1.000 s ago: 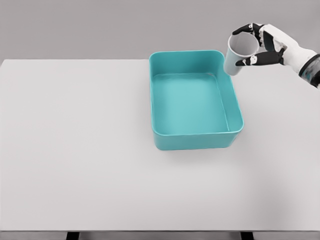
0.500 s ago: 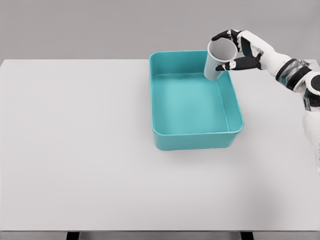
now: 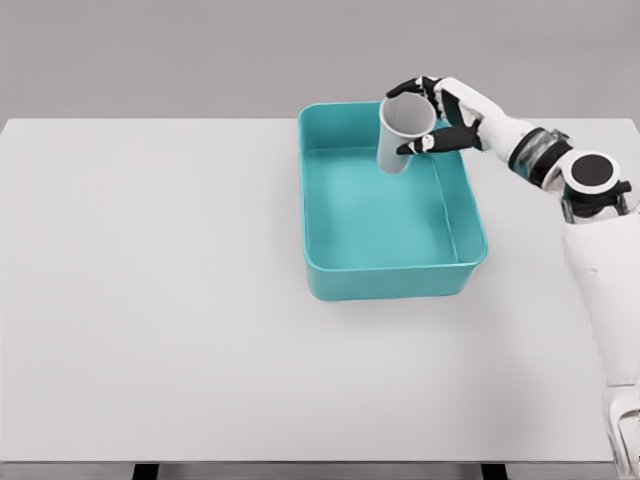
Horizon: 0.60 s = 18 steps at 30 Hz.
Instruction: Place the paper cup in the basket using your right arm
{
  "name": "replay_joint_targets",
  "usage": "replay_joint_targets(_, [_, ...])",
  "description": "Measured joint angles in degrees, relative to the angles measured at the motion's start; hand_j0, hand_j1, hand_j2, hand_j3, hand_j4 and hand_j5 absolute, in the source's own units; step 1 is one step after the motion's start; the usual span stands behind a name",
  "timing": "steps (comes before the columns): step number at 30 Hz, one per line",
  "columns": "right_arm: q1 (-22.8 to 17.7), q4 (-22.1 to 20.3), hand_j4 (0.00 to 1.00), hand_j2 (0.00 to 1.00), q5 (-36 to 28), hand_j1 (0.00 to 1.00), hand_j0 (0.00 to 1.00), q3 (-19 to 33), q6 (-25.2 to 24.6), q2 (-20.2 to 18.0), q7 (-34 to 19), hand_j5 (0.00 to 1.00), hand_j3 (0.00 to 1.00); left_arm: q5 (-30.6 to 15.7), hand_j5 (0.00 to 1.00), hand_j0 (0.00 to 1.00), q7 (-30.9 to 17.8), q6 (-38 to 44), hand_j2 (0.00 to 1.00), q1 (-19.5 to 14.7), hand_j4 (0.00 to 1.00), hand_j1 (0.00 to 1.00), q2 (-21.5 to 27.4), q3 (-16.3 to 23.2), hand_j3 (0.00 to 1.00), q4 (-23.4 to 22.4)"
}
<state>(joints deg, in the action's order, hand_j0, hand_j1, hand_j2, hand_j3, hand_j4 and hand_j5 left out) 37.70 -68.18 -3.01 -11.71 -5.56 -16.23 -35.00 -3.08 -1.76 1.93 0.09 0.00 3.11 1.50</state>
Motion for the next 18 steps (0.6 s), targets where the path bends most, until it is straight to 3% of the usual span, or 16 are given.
replay_joint_targets(11, [0.8,4.7,0.62,0.62,2.3,0.62,0.62,-1.1,1.2,2.9,0.0,0.62,0.62,0.0,1.00,1.00,0.0,0.0,1.00,0.0,1.00,1.00,0.0,0.0,1.00,0.0])
replay_joint_targets(18, [3.7,8.0,0.62,0.62,2.6,0.62,0.62,-3.2,1.1,3.3,0.0,0.62,0.62,0.0,1.00,1.00,0.0,0.0,1.00,0.0,1.00,1.00,0.0,0.0,1.00,0.0])
